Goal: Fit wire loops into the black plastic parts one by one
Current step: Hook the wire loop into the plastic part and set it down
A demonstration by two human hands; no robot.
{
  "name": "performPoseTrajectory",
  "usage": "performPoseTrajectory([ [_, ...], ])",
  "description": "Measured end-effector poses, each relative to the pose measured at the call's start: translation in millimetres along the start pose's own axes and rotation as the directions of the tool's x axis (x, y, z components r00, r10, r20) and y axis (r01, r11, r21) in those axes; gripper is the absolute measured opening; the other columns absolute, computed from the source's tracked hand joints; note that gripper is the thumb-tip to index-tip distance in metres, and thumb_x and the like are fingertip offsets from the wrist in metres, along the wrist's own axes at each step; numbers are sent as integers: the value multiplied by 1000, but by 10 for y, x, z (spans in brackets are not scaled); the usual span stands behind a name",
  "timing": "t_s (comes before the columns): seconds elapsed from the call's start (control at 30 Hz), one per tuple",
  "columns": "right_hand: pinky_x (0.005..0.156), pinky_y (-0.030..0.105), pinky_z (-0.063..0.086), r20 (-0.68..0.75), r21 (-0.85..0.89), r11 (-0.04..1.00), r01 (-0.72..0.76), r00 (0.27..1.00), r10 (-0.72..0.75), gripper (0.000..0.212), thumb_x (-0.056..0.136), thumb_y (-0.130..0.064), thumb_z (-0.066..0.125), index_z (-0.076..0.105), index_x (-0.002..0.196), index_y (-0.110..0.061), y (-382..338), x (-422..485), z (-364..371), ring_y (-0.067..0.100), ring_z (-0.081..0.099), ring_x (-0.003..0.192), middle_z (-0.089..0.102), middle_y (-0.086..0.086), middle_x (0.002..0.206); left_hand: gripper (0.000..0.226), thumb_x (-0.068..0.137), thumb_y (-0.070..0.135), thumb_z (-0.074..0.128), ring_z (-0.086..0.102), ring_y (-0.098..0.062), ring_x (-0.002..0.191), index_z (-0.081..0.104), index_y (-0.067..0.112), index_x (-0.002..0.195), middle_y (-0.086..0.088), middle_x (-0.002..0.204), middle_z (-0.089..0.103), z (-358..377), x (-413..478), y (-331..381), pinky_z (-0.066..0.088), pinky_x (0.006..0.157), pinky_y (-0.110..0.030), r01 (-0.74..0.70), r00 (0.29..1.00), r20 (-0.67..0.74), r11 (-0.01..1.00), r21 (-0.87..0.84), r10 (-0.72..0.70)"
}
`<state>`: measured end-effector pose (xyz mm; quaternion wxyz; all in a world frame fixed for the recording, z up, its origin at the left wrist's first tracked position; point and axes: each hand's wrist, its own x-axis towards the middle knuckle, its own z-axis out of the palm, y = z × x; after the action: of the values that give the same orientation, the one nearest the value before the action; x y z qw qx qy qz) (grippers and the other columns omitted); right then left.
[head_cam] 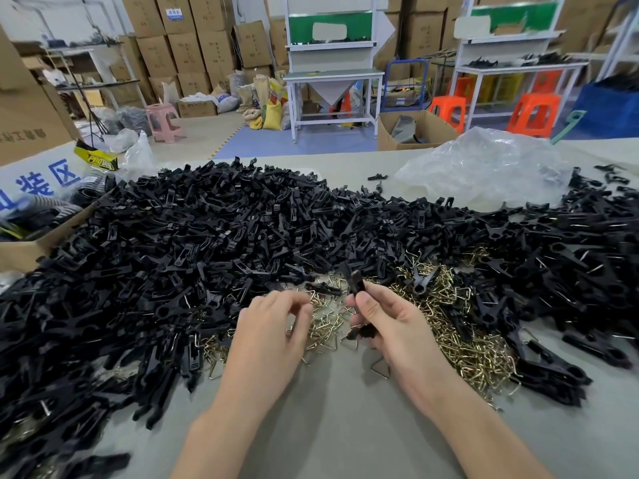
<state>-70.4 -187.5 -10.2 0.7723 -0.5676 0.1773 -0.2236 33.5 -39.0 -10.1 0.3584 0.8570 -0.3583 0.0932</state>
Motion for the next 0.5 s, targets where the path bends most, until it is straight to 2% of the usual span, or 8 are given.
performPoseTrajectory([
  [0.1, 61, 18, 53, -25, 47, 999, 11, 1000, -10, 28, 73, -37, 71, 79, 99, -30, 2, 8, 2, 6, 67, 77, 77, 0, 101, 26, 96, 50, 45, 50, -8, 102, 64, 35, 108, 23, 104, 58, -14, -29, -20, 31, 89, -28, -92, 991, 115, 980, 174, 72],
  [0.17, 64, 18, 54, -35, 37, 999, 26, 999, -25, 35, 70, -40, 72, 77, 102, -29, 0, 10, -8, 7, 67, 78, 77, 1, 103, 34, 95, 56, 45, 47, -9, 110, 62, 38, 118, 20, 113, 54, 3, -44, -35, 31, 96, -30, -117, 976, 207, 965, 235, 67],
  [0.23, 70, 19, 56, -33, -16, 999, 48, 998, -48, 29, 73, -43, 71, 77, 100, -36, -12, -5, -10, 6, 68, 81, 77, -1, 104, 39, 94, 61, 46, 44, -9, 113, 60, 40, 123, 18, 117, 50, 25, -53, -51, 30, 99, -30, -131, 963, 261, 961, 245, 65],
  [0.3, 77, 19, 56, -19, -93, 992, 83, 996, -85, 17, 83, -38, 70, 77, 97, -46, -16, -17, -5, 5, 69, 85, 76, -4, 104, 36, 94, 59, 48, 45, -9, 112, 62, 39, 120, 18, 116, 49, 39, -53, -48, 30, 97, -29, -131, 964, 256, 967, 218, 73],
  [0.4, 80, 17, 54, 9, -207, 971, 123, 992, -124, 19, 95, -26, 68, 74, 108, -39, 4, -20, -13, 8, 70, 91, 75, -11, 104, 24, 96, 52, 53, 45, -9, 109, 62, 37, 113, 18, 112, 49, 63, -37, -30, 28, 92, -27, -125, 968, 241, 969, 211, 73],
  [0.5, 80, 15, 52, 42, -297, 944, 146, 989, -139, 20, 97, -26, 67, 71, 112, -39, 22, -18, -5, 7, 68, 94, 74, -16, 104, 14, 98, 44, 55, 44, -7, 108, 59, 36, 108, 21, 111, 49, 70, -27, -23, 26, 89, -24, -108, 970, 233, 977, 184, 64],
])
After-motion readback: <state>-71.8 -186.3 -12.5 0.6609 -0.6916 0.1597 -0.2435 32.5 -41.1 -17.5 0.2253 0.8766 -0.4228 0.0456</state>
